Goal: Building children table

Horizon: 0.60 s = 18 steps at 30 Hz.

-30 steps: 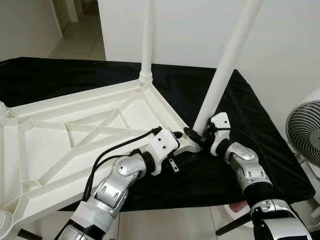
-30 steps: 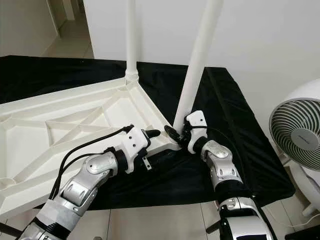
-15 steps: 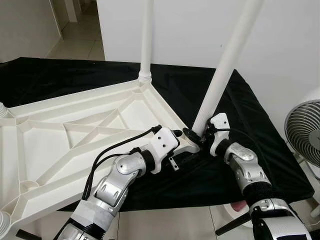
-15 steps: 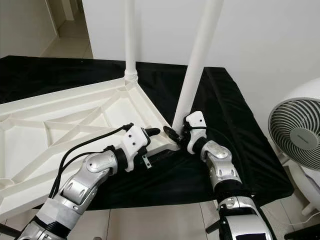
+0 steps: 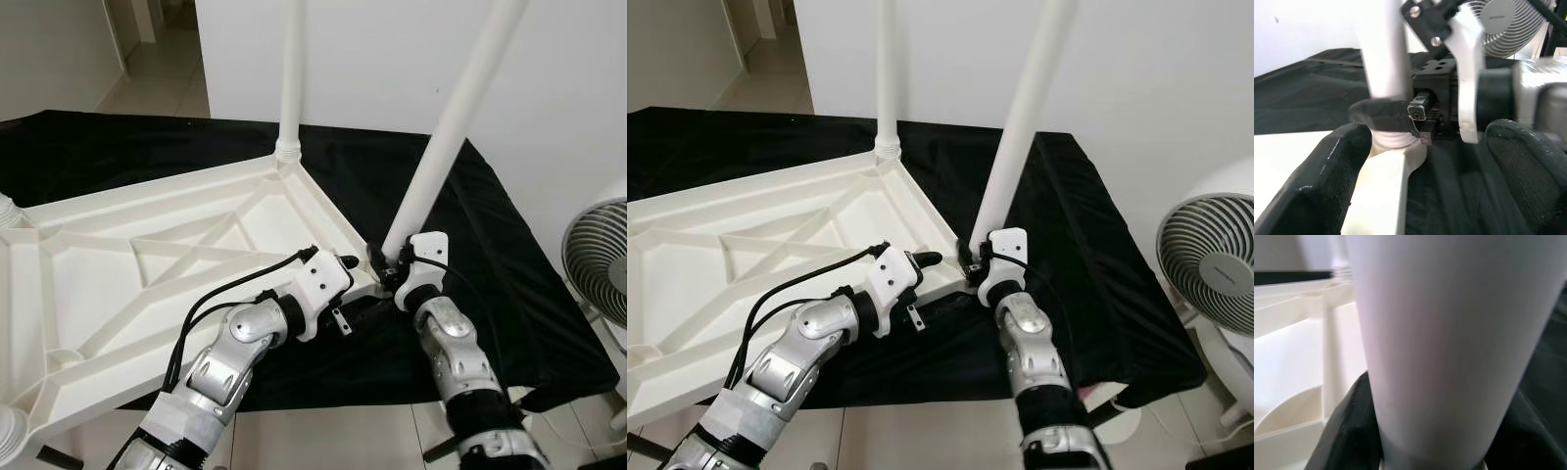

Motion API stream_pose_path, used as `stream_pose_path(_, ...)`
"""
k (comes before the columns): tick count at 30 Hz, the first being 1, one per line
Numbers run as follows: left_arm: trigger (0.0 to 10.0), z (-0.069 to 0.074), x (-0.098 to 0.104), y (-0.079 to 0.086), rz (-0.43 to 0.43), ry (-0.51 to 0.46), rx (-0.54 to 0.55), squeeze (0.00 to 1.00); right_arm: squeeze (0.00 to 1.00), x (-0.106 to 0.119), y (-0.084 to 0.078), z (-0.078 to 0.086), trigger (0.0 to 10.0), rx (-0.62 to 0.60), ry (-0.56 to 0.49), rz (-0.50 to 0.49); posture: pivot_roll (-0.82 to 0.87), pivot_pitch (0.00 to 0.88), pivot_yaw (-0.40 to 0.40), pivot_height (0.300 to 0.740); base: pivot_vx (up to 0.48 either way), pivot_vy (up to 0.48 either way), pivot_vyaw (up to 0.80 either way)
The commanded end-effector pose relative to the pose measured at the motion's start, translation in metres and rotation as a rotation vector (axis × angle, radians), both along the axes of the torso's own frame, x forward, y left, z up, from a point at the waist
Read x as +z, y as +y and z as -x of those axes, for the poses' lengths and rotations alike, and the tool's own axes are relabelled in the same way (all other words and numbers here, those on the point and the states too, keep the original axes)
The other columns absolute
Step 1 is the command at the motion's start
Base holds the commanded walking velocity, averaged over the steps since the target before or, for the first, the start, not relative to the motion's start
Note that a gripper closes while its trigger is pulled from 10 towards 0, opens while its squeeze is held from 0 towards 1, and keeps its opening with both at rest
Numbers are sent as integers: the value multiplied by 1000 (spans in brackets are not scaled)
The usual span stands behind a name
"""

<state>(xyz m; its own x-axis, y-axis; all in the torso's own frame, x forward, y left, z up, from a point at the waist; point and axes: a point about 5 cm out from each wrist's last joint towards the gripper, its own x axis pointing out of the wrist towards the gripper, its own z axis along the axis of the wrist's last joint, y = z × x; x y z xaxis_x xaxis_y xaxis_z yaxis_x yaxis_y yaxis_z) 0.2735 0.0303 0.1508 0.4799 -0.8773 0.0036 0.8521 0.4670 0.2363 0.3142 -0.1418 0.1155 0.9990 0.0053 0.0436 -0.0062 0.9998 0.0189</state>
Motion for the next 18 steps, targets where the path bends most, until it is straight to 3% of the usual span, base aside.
stream_pose_path(1, 10000, 2, -1, -3, 0, 8, -13, 0, 0, -19, -22, 11, 10000, -193, 98, 19, 86, 58, -62, 740, 0, 0, 0)
stream_pose_path(2, 10000, 2, 0, -3, 1, 8, -15, 0, 0, -20, -18, 14, 10000, -232, 103, 8, 86, 58, -62, 740, 0, 0, 0)
stream_pose_path(4, 10000, 2, 0, -3, 1, 7, -17, 0, 0, -18, -5, 15, 10000, -189, 98, -8, 85, 56, -60, 740, 0, 0, 0)
stream_pose_path(9, 10000, 2, 0, -4, -2, 7, -30, 0, 0, -11, -12, 13, 10000, -188, 66, 22, 79, 55, -55, 740, 0, 0, 0)
stream_pose_path(12, 10000, 2, 0, -4, -2, 6, -27, 0, 0, -12, -8, 14, 10000, -169, 71, 5, 79, 56, -55, 740, 0, 0, 0)
stream_pose_path(13, 10000, 1, 0, -4, -2, 5, -25, 0, 1000, -9, -3, 14, 10000, -138, 51, -23, 79, 56, -55, 740, 0, 0, 0)
stream_pose_path(18, 10000, 2, 1, -4, 0, 5, -24, 0, 1000, -3, 2, 14, 10000, -82, 38, -59, 85, 55, -57, 740, 0, 0, 0)
